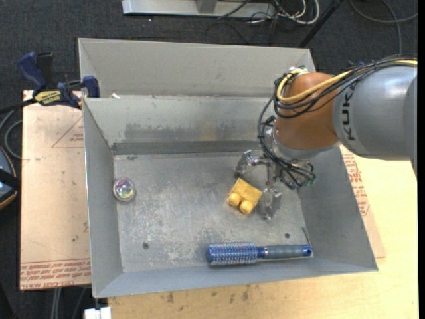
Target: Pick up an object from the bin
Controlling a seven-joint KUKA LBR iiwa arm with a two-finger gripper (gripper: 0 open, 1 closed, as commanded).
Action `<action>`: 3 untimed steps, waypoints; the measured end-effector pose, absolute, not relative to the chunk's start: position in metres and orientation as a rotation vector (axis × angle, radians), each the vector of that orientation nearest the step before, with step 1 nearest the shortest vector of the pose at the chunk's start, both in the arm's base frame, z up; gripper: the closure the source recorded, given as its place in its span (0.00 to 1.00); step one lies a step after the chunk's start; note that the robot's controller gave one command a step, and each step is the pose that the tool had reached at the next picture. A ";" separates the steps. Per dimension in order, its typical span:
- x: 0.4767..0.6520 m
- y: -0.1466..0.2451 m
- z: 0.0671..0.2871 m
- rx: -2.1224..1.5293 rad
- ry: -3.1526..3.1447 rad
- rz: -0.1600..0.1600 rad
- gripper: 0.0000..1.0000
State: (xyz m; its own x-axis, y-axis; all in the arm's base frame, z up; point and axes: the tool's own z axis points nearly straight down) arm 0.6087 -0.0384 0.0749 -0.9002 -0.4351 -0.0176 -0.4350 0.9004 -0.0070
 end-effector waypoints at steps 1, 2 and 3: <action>0.600 -0.016 0.102 -0.771 3.040 0.002 0.00; 0.596 -0.032 0.100 -0.725 3.055 0.002 0.00; 0.604 -0.032 0.073 -0.462 3.101 0.006 0.00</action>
Offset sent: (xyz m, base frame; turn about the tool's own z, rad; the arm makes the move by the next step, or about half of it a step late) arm -0.0103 0.0205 0.0251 -0.0485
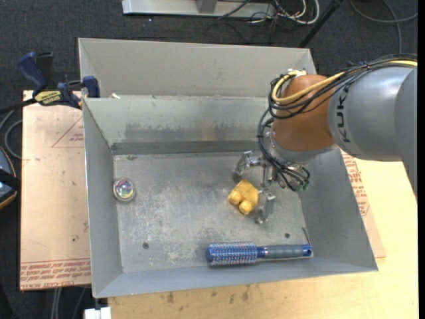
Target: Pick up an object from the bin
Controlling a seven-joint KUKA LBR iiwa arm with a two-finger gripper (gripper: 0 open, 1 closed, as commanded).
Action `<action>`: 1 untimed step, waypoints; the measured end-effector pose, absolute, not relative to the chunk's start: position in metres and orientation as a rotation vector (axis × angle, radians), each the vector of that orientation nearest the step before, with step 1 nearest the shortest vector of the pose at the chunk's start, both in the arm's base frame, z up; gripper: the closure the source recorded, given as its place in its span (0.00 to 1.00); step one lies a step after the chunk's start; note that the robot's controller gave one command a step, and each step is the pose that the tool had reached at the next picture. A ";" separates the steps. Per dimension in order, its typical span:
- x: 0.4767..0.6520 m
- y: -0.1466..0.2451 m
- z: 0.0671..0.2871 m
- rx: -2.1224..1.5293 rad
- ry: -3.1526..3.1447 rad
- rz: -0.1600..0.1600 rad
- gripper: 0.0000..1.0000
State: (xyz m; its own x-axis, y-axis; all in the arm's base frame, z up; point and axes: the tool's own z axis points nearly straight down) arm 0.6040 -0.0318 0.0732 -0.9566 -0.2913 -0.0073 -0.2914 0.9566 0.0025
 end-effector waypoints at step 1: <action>0.589 -0.021 0.076 -0.460 3.087 -0.006 0.00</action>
Offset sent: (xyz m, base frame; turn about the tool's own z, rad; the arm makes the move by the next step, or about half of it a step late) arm -0.0204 0.0113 -0.0032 -0.0012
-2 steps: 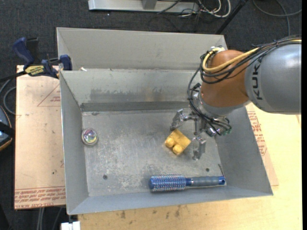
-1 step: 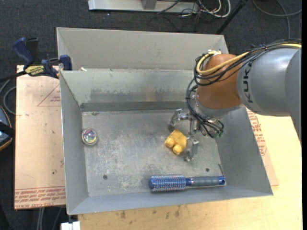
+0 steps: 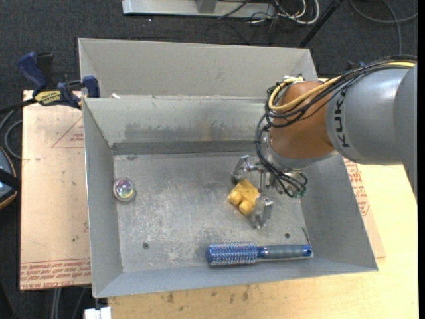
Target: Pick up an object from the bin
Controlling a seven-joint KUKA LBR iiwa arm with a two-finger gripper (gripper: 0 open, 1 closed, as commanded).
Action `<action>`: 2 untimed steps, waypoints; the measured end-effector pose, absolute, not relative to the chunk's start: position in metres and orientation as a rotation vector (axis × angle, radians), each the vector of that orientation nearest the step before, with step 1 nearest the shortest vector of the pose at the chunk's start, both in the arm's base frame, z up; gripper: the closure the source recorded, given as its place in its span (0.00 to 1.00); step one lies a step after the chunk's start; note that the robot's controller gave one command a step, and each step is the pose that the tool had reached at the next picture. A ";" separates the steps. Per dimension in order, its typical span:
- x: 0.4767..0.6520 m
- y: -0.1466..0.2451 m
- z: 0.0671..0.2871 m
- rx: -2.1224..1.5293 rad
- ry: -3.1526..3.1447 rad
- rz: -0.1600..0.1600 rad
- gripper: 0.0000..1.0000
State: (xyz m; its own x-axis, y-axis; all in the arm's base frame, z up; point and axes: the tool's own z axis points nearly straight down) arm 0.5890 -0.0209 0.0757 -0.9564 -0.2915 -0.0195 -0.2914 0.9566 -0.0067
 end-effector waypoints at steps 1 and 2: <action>0.591 -0.019 0.078 -0.459 3.080 -0.003 1.00; 0.593 -0.019 0.087 -0.464 3.102 0.001 1.00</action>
Offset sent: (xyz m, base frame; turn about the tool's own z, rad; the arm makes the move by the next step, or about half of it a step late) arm 0.0000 0.0000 0.0000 0.0000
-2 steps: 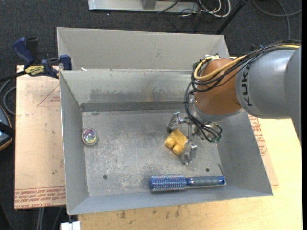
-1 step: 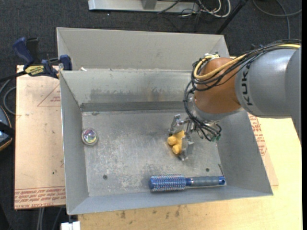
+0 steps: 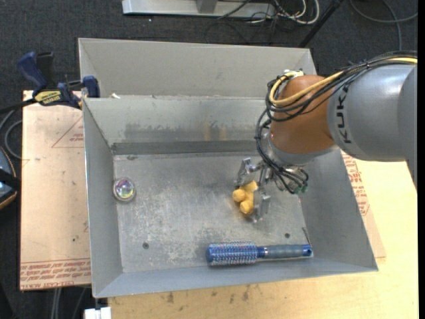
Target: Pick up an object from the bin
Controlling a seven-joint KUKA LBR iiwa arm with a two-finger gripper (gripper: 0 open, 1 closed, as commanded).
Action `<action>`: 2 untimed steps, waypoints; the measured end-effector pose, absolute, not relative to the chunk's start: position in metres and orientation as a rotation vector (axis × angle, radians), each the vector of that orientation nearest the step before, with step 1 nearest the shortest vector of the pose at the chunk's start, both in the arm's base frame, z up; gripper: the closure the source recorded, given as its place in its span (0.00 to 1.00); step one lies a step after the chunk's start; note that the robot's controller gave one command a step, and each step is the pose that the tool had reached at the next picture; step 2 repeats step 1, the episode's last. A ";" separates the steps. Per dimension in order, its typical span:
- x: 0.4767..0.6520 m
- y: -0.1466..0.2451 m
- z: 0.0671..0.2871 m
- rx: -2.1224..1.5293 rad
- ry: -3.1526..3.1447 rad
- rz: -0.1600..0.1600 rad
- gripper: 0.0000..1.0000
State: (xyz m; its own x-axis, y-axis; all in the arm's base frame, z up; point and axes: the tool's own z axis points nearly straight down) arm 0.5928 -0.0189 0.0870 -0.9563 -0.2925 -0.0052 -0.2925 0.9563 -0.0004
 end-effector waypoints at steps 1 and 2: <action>0.595 -0.018 0.172 -0.462 3.096 -0.002 1.00; 0.595 -0.018 0.172 -0.462 3.096 -0.002 1.00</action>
Offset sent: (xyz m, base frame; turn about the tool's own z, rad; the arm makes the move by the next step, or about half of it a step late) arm 0.0000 0.0001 0.0799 0.0000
